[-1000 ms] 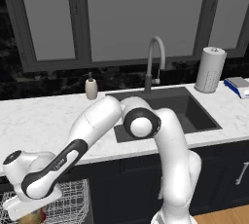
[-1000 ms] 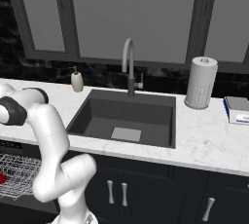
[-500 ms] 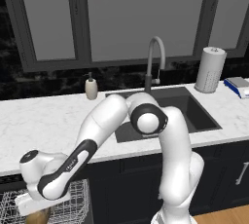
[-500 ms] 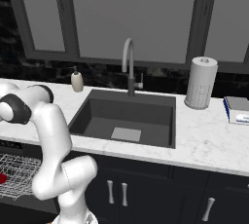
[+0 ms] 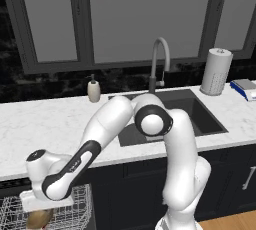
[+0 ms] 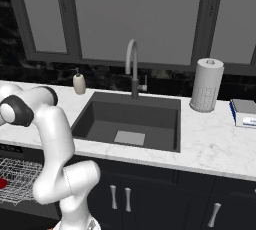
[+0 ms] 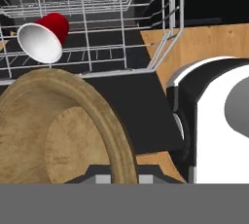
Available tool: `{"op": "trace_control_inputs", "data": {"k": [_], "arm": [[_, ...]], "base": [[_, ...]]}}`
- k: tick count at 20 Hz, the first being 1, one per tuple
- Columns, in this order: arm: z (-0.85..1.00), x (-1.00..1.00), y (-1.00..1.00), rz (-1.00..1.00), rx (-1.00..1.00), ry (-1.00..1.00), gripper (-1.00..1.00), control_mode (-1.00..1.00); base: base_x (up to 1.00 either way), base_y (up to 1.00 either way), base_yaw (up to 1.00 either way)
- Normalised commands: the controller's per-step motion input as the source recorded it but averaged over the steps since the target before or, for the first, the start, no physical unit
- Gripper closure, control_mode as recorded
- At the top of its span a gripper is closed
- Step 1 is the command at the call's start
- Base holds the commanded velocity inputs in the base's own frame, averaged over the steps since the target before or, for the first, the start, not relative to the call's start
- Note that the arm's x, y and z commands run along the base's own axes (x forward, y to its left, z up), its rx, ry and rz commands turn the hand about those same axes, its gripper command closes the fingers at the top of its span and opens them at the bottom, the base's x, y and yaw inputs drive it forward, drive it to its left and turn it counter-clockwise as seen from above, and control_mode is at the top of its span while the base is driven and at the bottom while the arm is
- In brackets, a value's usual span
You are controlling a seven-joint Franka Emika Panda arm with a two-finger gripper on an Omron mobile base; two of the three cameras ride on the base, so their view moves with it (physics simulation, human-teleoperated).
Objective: Pick up the cup and bowl from the counter, place them in the dishwasher, and close the dishwasher door.
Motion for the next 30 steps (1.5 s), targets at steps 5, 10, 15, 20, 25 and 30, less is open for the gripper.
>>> {"op": "trace_control_inputs", "data": {"k": [5,10,15,20,25,30], "arm": [[-0.14,0.11,0.0,-0.26,-0.02,0.0,1.0,-1.0],[-0.38,0.15,-0.12,-0.19,-0.01,0.0,1.0,-1.0],[-0.41,0.0,-0.42,0.0,0.0,0.0,1.0,-1.0],[-0.15,0.08,-0.66,0.0,0.0,0.0,1.0,-1.0],[-0.01,0.12,-0.22,0.0,0.0,-0.03,1.0,-1.0],[-0.13,0.23,-0.01,0.0,0.0,-0.06,1.0,-1.0]], "base": [[0.0,0.0,0.0],[0.0,0.0,0.0],[0.0,0.0,0.0],[0.0,0.0,0.0],[0.0,0.0,0.0],[0.0,0.0,0.0]]}}
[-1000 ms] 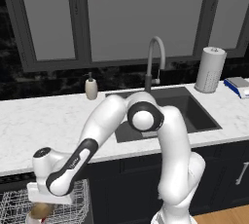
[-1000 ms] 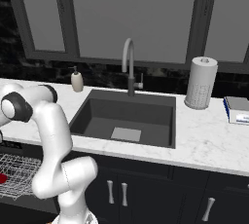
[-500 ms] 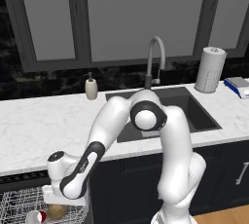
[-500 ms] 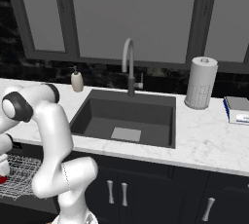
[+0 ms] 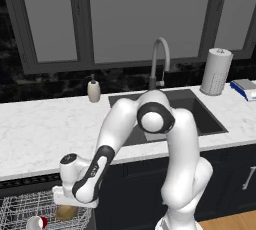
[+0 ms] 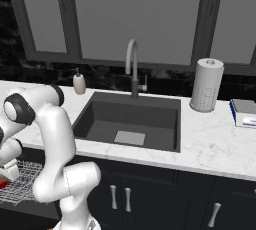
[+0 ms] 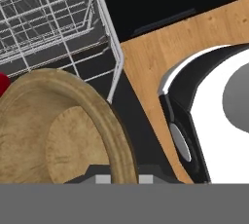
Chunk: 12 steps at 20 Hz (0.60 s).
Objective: Pick up the cup and bowl from the counter, place them in the dishwasher, and close the dishwasher door.
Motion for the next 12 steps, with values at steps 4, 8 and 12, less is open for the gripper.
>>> {"op": "trace_control_inputs", "data": {"k": [4,8,12], "arm": [[-0.56,0.16,-0.02,0.0,-0.01,-0.02,1.0,-1.0],[-0.53,0.11,-0.02,0.0,-0.01,0.0,1.0,-1.0],[-0.36,0.02,0.0,0.0,0.0,-0.02,1.0,-1.0]], "base": [[0.0,0.0,0.0],[0.0,0.0,0.0],[0.0,0.0,0.0]]}}
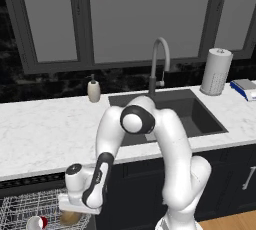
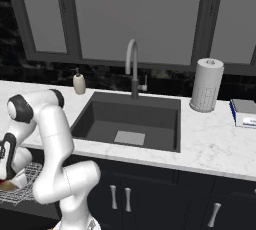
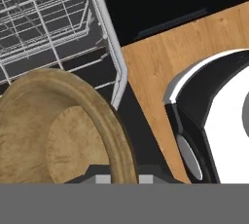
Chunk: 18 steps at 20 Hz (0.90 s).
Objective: Pick up the cup and bowl from the counter, place them in the dishwasher, and close the dishwasher door.
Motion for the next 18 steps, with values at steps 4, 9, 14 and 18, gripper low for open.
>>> {"op": "trace_control_inputs", "data": {"k": [4,9,14,18], "arm": [[-0.19,0.0,0.0,0.0,0.0,-0.03,1.0,-1.0],[0.0,0.17,0.0,0.0,0.0,-0.13,1.0,-1.0],[0.0,0.44,0.0,0.0,0.0,-0.1,1.0,-1.0],[-0.19,0.24,0.0,0.0,0.0,-0.01,1.0,-1.0]], "base": [[0.0,0.0,0.0],[0.0,0.0,0.0],[0.0,0.0,0.0],[0.0,0.0,0.0]]}}
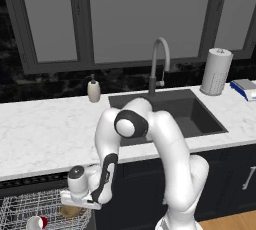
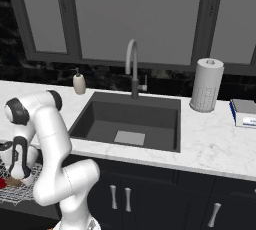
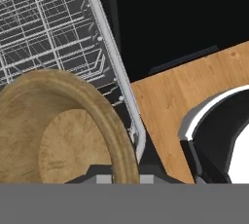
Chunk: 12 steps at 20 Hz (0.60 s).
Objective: Pick up the cup and bowl from the counter, place them in the dishwasher, and close the dishwasher door.
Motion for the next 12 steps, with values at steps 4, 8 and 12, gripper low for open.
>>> {"op": "trace_control_inputs", "data": {"k": [4,8,12], "arm": [[-0.5,0.37,0.09,0.0,0.0,-0.02,1.0,-1.0],[-0.24,0.32,0.44,0.0,0.0,-0.08,1.0,-1.0],[-0.19,0.01,0.52,0.0,0.0,-0.07,1.0,-1.0]], "base": [[0.0,0.0,0.0],[0.0,0.0,0.0],[0.0,0.0,0.0]]}}
